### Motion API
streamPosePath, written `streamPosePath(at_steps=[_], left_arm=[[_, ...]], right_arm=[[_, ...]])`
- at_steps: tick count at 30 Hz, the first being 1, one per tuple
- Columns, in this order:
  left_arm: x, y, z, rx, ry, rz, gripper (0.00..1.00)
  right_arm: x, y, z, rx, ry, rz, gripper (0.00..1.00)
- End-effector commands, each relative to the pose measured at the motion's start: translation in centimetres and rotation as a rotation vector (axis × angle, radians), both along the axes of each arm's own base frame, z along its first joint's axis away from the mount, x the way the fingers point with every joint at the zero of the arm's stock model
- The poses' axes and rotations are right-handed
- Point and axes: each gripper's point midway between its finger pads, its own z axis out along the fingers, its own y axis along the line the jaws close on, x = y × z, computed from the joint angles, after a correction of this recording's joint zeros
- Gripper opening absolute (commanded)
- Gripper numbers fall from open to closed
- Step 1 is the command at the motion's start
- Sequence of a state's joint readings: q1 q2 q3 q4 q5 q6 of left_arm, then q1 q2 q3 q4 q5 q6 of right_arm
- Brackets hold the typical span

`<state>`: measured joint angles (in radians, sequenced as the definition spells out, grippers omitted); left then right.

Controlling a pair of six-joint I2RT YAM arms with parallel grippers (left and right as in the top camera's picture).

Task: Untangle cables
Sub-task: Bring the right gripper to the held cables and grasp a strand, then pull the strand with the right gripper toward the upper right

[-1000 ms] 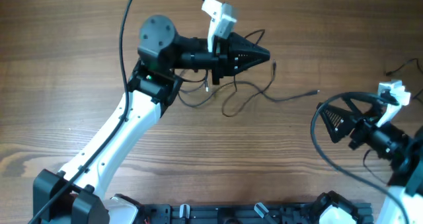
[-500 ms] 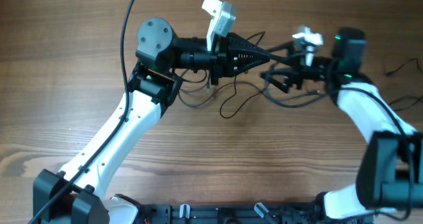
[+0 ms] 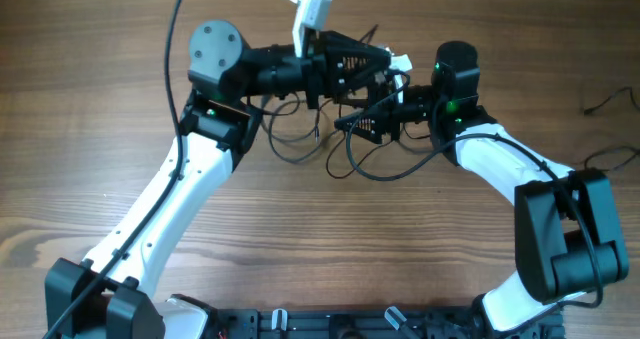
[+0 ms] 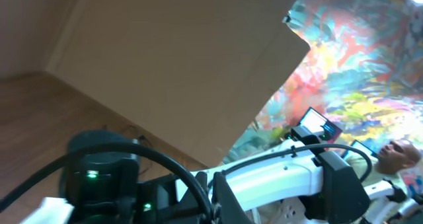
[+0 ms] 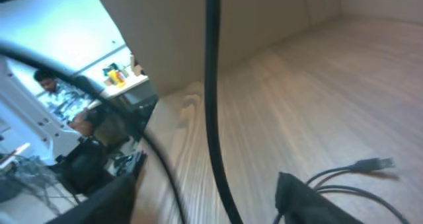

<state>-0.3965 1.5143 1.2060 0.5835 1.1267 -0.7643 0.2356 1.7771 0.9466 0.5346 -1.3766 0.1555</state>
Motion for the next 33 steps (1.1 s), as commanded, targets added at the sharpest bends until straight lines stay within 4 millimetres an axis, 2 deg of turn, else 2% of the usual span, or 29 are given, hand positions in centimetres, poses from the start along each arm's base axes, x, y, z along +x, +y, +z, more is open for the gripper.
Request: streamPosePath(at_steps=[1, 2, 3, 4, 6, 7, 9, 13, 15, 17, 18, 19, 21, 22, 23, 25, 27, 29, 31, 32, 33], left_arm=[[0.9, 0.5, 0.7, -0.014, 0.020, 0.068, 0.04], [1.2, 0.5, 0.6, -0.013, 0.033, 0.084, 0.04], [1.7, 0.5, 0.4, -0.011, 0.051, 0.104, 0.04], [2.3, 0.6, 0.1, -0.011, 0.091, 0.138, 0.04], [4.3, 1.0, 0.0, -0.045, 0.233, 0.235, 0.04], [5.1, 1.3, 0.0, -0.065, 0.282, 0.276, 0.04], [6.8, 2.0, 0.3, -0.119, 0.371, 0.367, 0.04], [8.9, 3.2, 0.0, -0.171, 0.460, 0.491, 0.04], [10.6, 4.4, -1.4, -0.169, 0.531, 0.598, 0.04], [12.0, 6.1, -3.2, -0.146, 0.590, 0.699, 0.04], [12.6, 6.9, -4.4, -0.121, 0.630, 0.741, 0.04], [13.0, 8.0, -6.5, -0.072, 0.698, 0.792, 0.14], [12.7, 10.0, -12.0, 0.071, 0.872, 0.903, 0.72], [12.0, 11.0, -14.9, 0.155, 0.956, 0.976, 0.95], [11.6, 11.6, -16.6, 0.206, 1.001, 1.015, 0.99], [10.6, 12.6, -19.8, 0.304, 1.082, 1.073, 1.00], [10.0, 13.0, -22.3, 0.379, 1.143, 1.097, 1.00], [10.0, 12.7, -25.2, 0.442, 1.193, 1.099, 1.00], [9.9, 12.0, -27.8, 0.500, 1.228, 1.090, 1.00], [9.7, 11.5, -28.9, 0.529, 1.241, 1.083, 1.00], [9.3, 10.7, -30.1, 0.563, 1.251, 1.069, 1.00]], right_arm=[[-1.1, 0.5, -0.3, 0.013, 0.036, 0.077, 0.16], [-1.1, 0.5, -0.3, 0.012, 0.053, 0.075, 0.17], [-1.1, 0.5, -0.3, 0.009, 0.076, 0.072, 0.23], [-1.1, 0.5, -0.3, 0.007, 0.092, 0.071, 0.34], [-1.1, 0.5, -0.3, 0.006, 0.104, 0.071, 0.44], [-1.1, 0.6, -0.4, 0.005, 0.105, 0.068, 0.44], [-1.1, 1.1, -0.6, -0.004, 0.111, 0.059, 0.42], [-1.5, 2.1, -1.0, -0.019, 0.132, 0.060, 0.08], [-1.2, 1.9, -1.4, -0.032, 0.161, 0.039, 0.04], [0.2, 0.8, -1.9, -0.050, 0.214, -0.036, 0.04], [1.2, -0.1, -1.9, -0.049, 0.250, -0.082, 0.04], [2.6, -1.8, -1.3, -0.031, 0.284, -0.135, 0.04], [5.6, -6.2, 1.2, 0.029, 0.320, -0.232, 0.04], [6.6, -8.1, 3.0, 0.062, 0.305, -0.259, 0.04], [7.2, -9.3, 4.5, 0.087, 0.279, -0.279, 0.04], [7.8, -11.2, 7.4, 0.130, 0.222, -0.306, 0.04], [7.5, -12.2, 9.6, 0.144, 0.179, -0.297, 0.04], [7.6, -12.6, 10.9, 0.138, 0.127, -0.287, 0.05], [8.3, -13.6, 11.8, 0.129, -0.002, -0.316, 0.05], [9.8, -14.8, 12.2, 0.134, -0.055, -0.387, 0.05], [12.7, -17.0, 11.9, 0.133, -0.082, -0.546, 0.05]])
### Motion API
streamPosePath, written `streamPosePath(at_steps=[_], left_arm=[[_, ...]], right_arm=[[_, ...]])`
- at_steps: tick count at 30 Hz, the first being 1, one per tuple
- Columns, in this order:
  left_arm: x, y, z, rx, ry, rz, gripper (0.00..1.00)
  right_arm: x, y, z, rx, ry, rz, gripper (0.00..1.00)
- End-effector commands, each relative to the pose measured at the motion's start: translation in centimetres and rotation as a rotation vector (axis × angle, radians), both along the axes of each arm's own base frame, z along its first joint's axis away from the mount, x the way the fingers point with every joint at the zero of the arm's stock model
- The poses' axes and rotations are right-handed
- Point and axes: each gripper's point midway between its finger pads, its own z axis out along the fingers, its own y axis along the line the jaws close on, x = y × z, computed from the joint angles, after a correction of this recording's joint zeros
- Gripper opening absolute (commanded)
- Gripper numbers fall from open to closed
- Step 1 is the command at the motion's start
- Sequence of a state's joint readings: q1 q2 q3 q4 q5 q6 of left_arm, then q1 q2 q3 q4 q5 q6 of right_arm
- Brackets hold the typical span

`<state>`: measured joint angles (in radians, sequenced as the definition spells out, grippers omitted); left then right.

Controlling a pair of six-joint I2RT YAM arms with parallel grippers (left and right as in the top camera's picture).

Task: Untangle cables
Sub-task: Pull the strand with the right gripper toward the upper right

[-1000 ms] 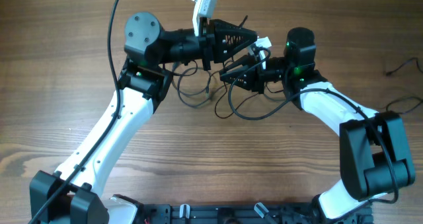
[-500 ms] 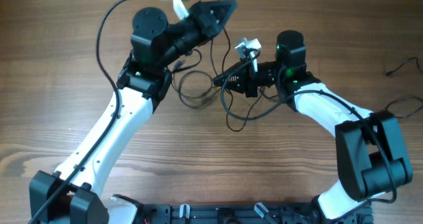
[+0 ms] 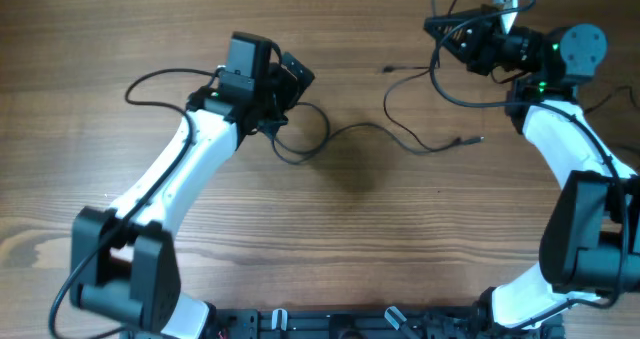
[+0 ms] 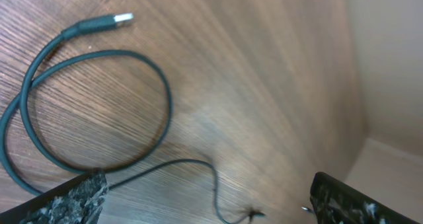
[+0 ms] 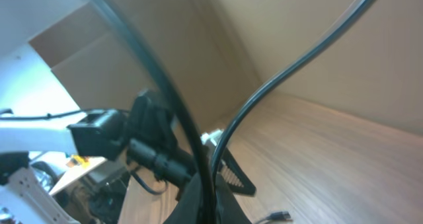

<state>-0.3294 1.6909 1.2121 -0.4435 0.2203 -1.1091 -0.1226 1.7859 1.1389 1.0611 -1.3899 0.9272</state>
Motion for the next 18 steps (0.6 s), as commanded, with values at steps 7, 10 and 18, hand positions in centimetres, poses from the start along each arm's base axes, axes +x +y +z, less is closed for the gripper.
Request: streamPosePath(at_steps=[7, 10, 18], left_arm=[[-1.3, -2.4, -2.9, 0.041, 0.058, -0.058, 1.00], [-1.3, -2.4, -2.9, 0.042, 0.058, -0.058, 1.00], [-1.3, -2.4, -2.9, 0.041, 0.058, -0.058, 1.00]], right_arm=[[14.5, -20.2, 1.1, -0.540, -0.187, -1.266, 0.04], [14.2, -25.6, 7.1, -0.707, -0.352, -1.497, 0.04], [16.6, -38.6, -6.7, -0.777, -0.091, -1.733, 0.05]])
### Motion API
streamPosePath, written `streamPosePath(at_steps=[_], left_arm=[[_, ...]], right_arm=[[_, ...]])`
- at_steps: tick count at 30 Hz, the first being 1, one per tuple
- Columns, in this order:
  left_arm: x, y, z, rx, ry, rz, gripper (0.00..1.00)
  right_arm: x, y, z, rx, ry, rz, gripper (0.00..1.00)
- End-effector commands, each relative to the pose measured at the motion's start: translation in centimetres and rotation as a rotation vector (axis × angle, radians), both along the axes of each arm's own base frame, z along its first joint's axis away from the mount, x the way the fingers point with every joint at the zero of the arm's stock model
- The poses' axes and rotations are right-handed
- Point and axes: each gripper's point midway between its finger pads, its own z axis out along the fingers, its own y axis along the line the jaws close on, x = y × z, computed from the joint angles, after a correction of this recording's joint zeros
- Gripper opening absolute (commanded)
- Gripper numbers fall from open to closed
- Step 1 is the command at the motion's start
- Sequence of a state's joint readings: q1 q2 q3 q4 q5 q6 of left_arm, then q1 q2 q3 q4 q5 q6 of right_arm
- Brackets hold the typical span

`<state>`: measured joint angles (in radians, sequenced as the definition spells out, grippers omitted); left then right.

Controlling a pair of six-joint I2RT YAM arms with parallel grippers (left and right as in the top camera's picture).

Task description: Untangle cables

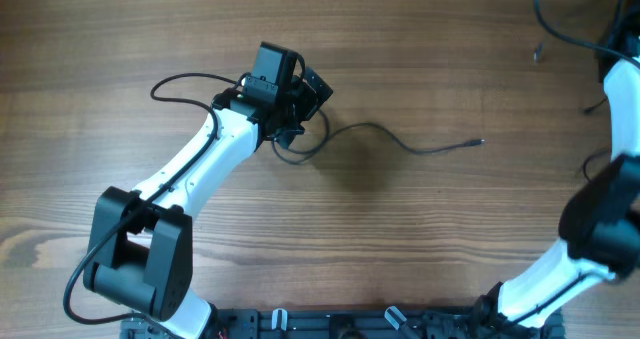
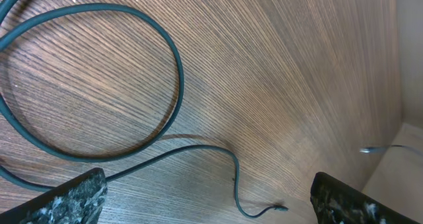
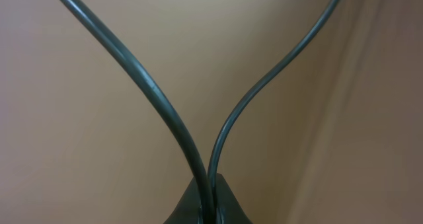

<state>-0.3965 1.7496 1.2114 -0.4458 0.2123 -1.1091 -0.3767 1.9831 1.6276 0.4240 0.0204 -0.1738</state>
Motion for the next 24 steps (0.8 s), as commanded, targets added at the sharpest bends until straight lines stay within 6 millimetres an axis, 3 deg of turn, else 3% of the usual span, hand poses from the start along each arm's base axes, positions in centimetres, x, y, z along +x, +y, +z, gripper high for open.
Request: streamPosePath(at_steps=[1, 4, 6, 7, 8, 9, 10, 11, 12, 15, 16, 17, 19, 20, 22, 24], left_arm=[[0.0, 0.1, -0.3, 0.013, 0.002, 0.004, 1.00], [0.0, 0.1, -0.3, 0.013, 0.002, 0.004, 1.00], [0.0, 0.1, -0.3, 0.013, 0.002, 0.004, 1.00], [0.0, 0.1, -0.3, 0.013, 0.002, 0.004, 1.00], [0.0, 0.1, -0.3, 0.013, 0.002, 0.004, 1.00], [0.0, 0.1, -0.3, 0.013, 0.002, 0.004, 1.00], [0.0, 0.1, -0.3, 0.013, 0.002, 0.004, 1.00], [0.0, 0.1, -0.3, 0.013, 0.002, 0.004, 1.00], [0.0, 0.1, -0.3, 0.013, 0.002, 0.004, 1.00], [0.0, 0.1, -0.3, 0.013, 0.002, 0.004, 1.00], [0.0, 0.1, -0.3, 0.013, 0.002, 0.004, 1.00], [0.0, 0.1, -0.3, 0.013, 0.002, 0.004, 1.00], [0.0, 0.1, -0.3, 0.013, 0.002, 0.004, 1.00], [0.0, 0.1, -0.3, 0.013, 0.002, 0.004, 1.00], [0.0, 0.1, -0.3, 0.013, 0.002, 0.004, 1.00], [0.0, 0.1, -0.3, 0.013, 0.002, 0.004, 1.00]], right_arm=[[1.2, -4.7, -14.0, 0.178, 0.195, -0.186, 0.04], [1.7, -3.4, -23.5, 0.280, 0.388, -0.111, 0.05], [1.6, -1.6, -27.6, 0.360, 0.478, -0.052, 0.12], [1.6, -1.2, -27.9, 0.389, 0.480, -0.048, 0.20], [1.7, -0.8, -27.4, 0.420, 0.465, -0.039, 0.50], [1.6, -0.5, -26.7, 0.455, 0.463, -0.033, 0.70], [1.4, -0.4, -26.0, 0.492, 0.469, -0.041, 0.76], [1.3, 0.1, -25.4, 0.514, 0.487, -0.021, 0.91], [1.4, 0.7, -24.4, 0.528, 0.499, 0.009, 1.00], [1.4, 4.0, -18.1, 0.563, 0.482, 0.173, 1.00], [0.9, 5.1, -13.2, 0.574, 0.407, 0.212, 0.99], [0.3, 5.6, -9.7, 0.588, 0.345, 0.220, 1.00], [-2.0, 6.9, -3.1, 0.629, 0.247, 0.231, 1.00], [-3.3, 7.8, -1.0, 0.645, 0.230, 0.236, 1.00], [-5.9, 9.8, 0.6, 0.807, 0.232, 0.216, 1.00], [-7.4, 13.1, -0.8, 1.020, 0.313, 0.224, 1.00]])
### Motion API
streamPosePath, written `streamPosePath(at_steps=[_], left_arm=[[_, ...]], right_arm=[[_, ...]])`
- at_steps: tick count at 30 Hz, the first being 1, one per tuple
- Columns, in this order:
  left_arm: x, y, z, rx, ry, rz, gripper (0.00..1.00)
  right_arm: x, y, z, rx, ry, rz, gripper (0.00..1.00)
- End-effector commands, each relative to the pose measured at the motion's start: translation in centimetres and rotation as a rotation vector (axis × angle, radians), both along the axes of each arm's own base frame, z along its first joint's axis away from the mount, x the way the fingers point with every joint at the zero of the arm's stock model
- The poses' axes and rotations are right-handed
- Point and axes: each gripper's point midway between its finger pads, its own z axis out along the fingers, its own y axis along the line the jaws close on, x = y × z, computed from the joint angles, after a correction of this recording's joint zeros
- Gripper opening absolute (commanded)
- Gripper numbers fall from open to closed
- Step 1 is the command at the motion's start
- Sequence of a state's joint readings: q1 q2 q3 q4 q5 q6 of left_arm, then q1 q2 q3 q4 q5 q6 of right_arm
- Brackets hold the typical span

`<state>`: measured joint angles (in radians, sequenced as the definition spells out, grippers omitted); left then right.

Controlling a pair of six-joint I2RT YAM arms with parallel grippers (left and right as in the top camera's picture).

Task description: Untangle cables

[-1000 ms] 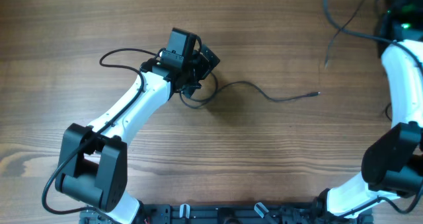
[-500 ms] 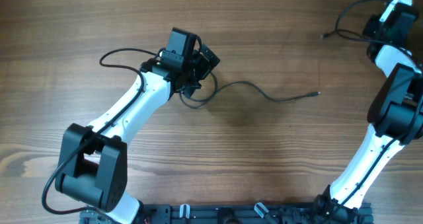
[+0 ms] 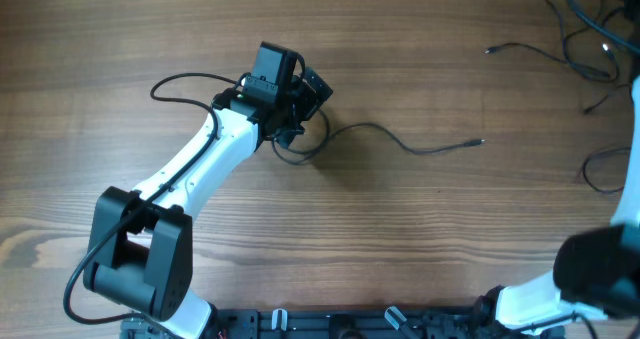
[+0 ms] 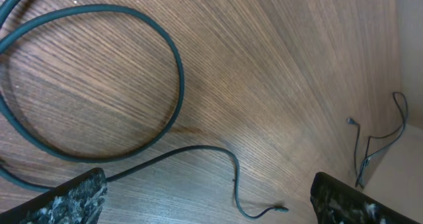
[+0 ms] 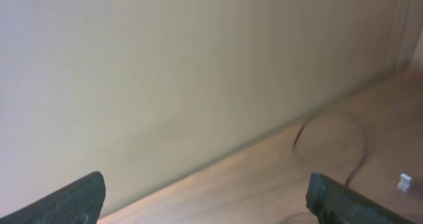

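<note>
A thick dark cable (image 3: 300,147) lies looped on the wooden table under my left gripper (image 3: 305,91); the left wrist view shows that loop (image 4: 177,78) below the open, empty gripper (image 4: 208,182). A thin black cable (image 3: 420,145) trails right from the loop to its plug end (image 4: 281,209). Another thin cable (image 3: 560,57) lies at the table's far right corner. My right gripper (image 5: 205,184) is open and empty, outside the overhead view, with a cable curve (image 5: 360,151) and a white plug (image 5: 404,180) ahead of it.
A further cable tail (image 3: 175,79) runs left from the left arm. One more loose black wire (image 3: 600,169) lies at the right edge by the right arm (image 3: 628,129). A plain beige wall (image 5: 165,65) fills most of the right wrist view.
My right gripper was shut on a doubled cable strand; now it is open and empty, and a thin cable lies at the far right corner. The left arm and its cables have not moved.
Both grippers were close together at the back middle in a knot of cables. Then they were apart: the left over the thick loop, the right holding a thin cable far right. The right then held it beyond the overhead view, and now has let go.
</note>
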<state>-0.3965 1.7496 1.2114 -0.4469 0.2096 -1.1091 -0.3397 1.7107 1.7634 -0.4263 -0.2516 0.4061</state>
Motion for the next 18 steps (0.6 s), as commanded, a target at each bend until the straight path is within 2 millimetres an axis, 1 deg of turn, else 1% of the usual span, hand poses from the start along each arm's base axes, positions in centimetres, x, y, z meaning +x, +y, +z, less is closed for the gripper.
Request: streamPosePath(at_steps=[1, 3, 4, 5, 6, 7, 10, 11, 13, 15, 16, 18], left_arm=[[0.0, 0.1, -0.3, 0.011, 0.002, 0.002, 1.00], [0.0, 0.1, -0.3, 0.011, 0.002, 0.002, 1.00], [0.0, 0.1, -0.3, 0.011, 0.002, 0.003, 1.00], [0.0, 0.1, -0.3, 0.011, 0.002, 0.002, 1.00], [0.0, 0.1, -0.3, 0.011, 0.002, 0.002, 1.00], [0.0, 0.1, -0.3, 0.011, 0.002, 0.002, 1.00], [0.0, 0.1, -0.3, 0.011, 0.002, 0.002, 1.00], [0.0, 0.1, -0.3, 0.011, 0.002, 0.002, 1.00], [0.0, 0.1, -0.3, 0.011, 0.002, 0.002, 1.00], [0.0, 0.1, -0.3, 0.011, 0.002, 0.002, 1.00], [0.0, 0.1, -0.3, 0.011, 0.002, 0.003, 1.00], [0.0, 0.1, -0.3, 0.011, 0.002, 0.002, 1.00]], right_arm=[[-0.7, 4.8, -3.4, 0.322, 0.138, 0.037, 1.00], [-1.8, 8.0, -6.1, 0.410, 0.269, 0.051, 1.00], [-2.1, 9.7, -7.1, 0.415, 0.315, 0.075, 1.00], [-2.4, 11.9, -8.2, 0.411, 0.358, 0.111, 1.00], [-2.5, 13.6, -8.8, 0.405, 0.379, 0.139, 1.00], [-2.7, 15.9, -9.5, 0.387, 0.403, 0.171, 1.00], [-3.4, 20.3, -11.6, 0.241, 0.459, 0.167, 1.00], [-3.8, 22.4, -12.8, 0.175, 0.479, 0.166, 1.00], [-3.7, 24.1, -14.6, 0.093, 0.481, 0.146, 1.00], [-3.3, 25.9, -16.9, 0.044, 0.500, 0.148, 1.00], [-3.1, 26.8, -18.4, 0.035, 0.522, 0.162, 0.99], [-2.8, 27.8, -21.5, 0.021, 0.577, 0.175, 1.00]])
